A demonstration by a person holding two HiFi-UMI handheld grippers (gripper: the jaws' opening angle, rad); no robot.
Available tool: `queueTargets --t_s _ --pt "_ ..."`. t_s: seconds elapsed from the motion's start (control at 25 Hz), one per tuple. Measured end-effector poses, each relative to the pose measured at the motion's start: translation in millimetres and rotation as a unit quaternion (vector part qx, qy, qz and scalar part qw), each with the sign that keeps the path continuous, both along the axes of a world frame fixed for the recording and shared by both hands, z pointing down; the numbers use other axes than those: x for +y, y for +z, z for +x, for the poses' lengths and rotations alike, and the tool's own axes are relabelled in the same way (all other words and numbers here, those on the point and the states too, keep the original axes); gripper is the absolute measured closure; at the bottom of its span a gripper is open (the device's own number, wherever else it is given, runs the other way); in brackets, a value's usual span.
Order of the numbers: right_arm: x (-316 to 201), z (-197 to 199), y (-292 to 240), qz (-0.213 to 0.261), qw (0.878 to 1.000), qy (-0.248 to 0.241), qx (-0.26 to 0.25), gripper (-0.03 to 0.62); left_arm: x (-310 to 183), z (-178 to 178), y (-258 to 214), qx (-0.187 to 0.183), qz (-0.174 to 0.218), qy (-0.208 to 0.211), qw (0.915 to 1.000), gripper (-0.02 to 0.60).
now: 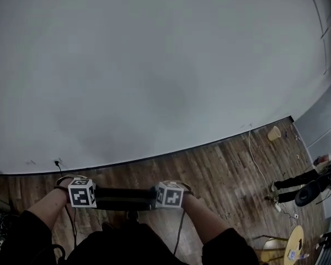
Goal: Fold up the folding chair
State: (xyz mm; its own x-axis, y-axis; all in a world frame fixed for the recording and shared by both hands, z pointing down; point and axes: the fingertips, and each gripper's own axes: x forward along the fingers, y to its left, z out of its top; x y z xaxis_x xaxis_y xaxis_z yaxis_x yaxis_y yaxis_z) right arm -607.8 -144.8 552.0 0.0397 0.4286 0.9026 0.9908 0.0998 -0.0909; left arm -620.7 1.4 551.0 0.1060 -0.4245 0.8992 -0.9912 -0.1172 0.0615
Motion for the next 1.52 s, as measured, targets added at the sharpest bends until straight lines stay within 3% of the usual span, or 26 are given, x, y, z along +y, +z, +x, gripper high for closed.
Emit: queueTargets --t_s 0.36,0.8,1.52 --pt "29.3 -83.5 4.1 0.000 0.996 -0.088 0.006 0.545 29.7 -62.8 0.8 0.009 -0.010 -0.073 0.9972 0.529" --pt "36.0 -165.2 12.2 -0.014 0.989 -0.150 0.006 0.546 34.1 -124.7 5.3 0.017 -0.026 -0.144 0.9891 0.529" --pt "40.9 -200.6 19.7 -0.007 0.992 -0.126 0.011 0.542 40.0 -165.5 16.2 0.021 -0.023 -0.127 0.9914 0.525"
